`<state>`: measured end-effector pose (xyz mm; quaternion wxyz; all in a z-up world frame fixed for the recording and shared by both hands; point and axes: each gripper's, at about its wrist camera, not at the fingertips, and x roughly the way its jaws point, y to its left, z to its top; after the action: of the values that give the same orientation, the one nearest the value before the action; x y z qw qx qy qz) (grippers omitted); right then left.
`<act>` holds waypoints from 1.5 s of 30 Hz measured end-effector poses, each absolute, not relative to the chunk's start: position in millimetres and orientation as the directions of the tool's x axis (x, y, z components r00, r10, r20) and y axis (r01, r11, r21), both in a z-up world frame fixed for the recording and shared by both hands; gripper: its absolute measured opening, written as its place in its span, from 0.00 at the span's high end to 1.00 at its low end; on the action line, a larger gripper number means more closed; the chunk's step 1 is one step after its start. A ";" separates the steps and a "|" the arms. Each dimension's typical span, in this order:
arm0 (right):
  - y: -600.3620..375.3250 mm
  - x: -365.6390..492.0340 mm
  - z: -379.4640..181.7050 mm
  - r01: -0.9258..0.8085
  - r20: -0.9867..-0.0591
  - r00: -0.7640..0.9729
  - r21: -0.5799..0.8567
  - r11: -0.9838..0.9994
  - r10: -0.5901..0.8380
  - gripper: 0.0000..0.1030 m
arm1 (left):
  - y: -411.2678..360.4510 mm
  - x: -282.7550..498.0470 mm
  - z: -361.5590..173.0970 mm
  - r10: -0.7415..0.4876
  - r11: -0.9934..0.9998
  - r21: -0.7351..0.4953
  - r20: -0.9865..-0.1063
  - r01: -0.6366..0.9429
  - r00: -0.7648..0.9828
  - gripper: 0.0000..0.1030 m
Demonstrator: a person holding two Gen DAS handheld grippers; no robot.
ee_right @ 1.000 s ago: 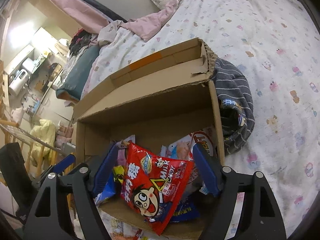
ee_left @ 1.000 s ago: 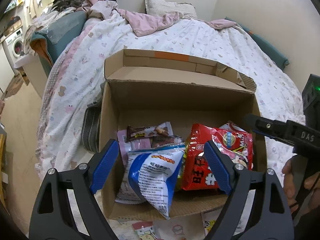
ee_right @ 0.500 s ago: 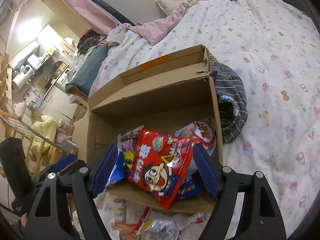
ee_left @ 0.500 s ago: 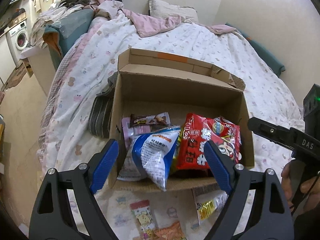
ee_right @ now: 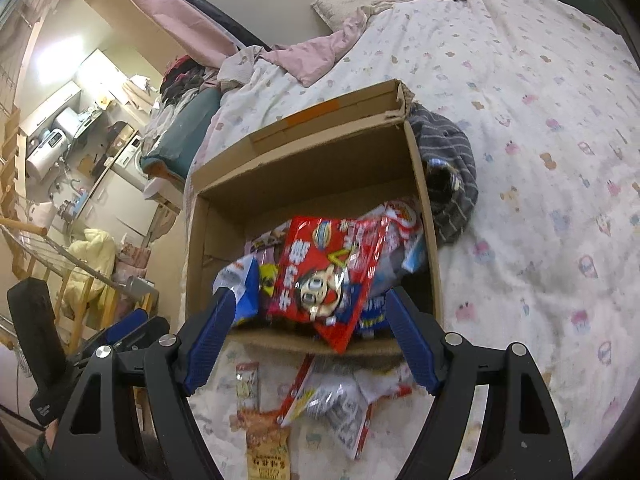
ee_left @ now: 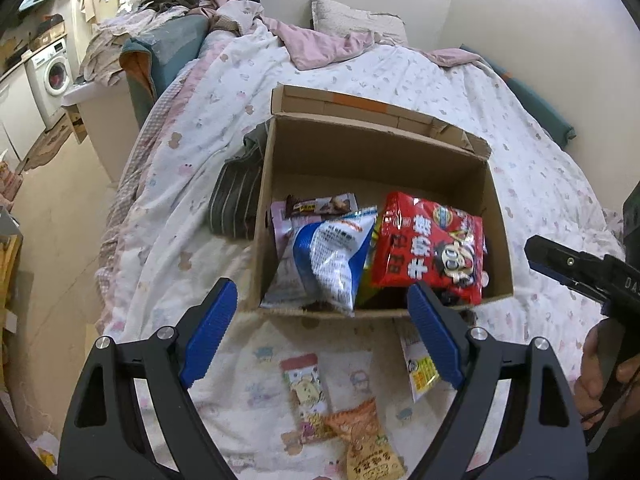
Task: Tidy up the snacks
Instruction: 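Move both open grippers back toward the remaining snacks on the sheet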
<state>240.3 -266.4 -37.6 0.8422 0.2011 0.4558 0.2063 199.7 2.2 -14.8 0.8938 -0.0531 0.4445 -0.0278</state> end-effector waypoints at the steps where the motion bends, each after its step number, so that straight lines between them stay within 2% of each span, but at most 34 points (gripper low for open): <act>1: -267.0 235.8 -37.3 -0.164 -0.685 0.500 0.526 0.835 0.530 0.22 | 1.8 196.8 -15.4 -0.097 0.993 -0.118 -0.793 0.005 0.601 0.17; 17: -286.5 181.0 -52.8 -0.104 -0.730 0.477 0.506 0.856 0.490 0.22 | 3.4 152.2 -30.4 -0.093 0.995 -0.104 -0.818 0.013 0.567 0.17; 30: -312.8 177.2 -92.2 0.019 -0.802 0.393 0.495 0.869 0.449 0.22 | 25.5 141.0 -49.3 -0.052 0.994 -0.096 -0.852 -0.058 0.521 0.17; 34: -300.5 183.6 -102.5 0.018 -0.827 0.351 0.476 0.879 0.440 0.17 | 32.2 143.8 -48.6 -0.052 0.990 -0.113 -0.852 -0.085 0.520 0.17; 37: -286.0 190.4 -117.2 0.021 -0.853 0.279 0.464 0.886 0.440 0.17 | 38.0 146.1 -48.7 -0.059 0.986 -0.131 -0.854 -0.104 0.516 0.17; 42: -257.1 206.3 -129.6 0.016 -0.826 0.203 0.539 0.842 0.525 0.17 | 48.1 148.0 -51.9 -0.080 0.978 -0.165 -0.861 -0.128 0.501 0.17; 45: -239.8 216.3 -136.7 0.006 -0.840 0.176 0.522 0.853 0.513 0.17 | 51.4 145.8 -51.7 -0.076 0.979 -0.161 -0.861 -0.128 0.503 0.17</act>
<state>216.3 -239.8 -136.7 0.7377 0.2099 0.6182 0.1721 145.8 51.4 -51.7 0.8609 -0.1023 0.4981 0.0149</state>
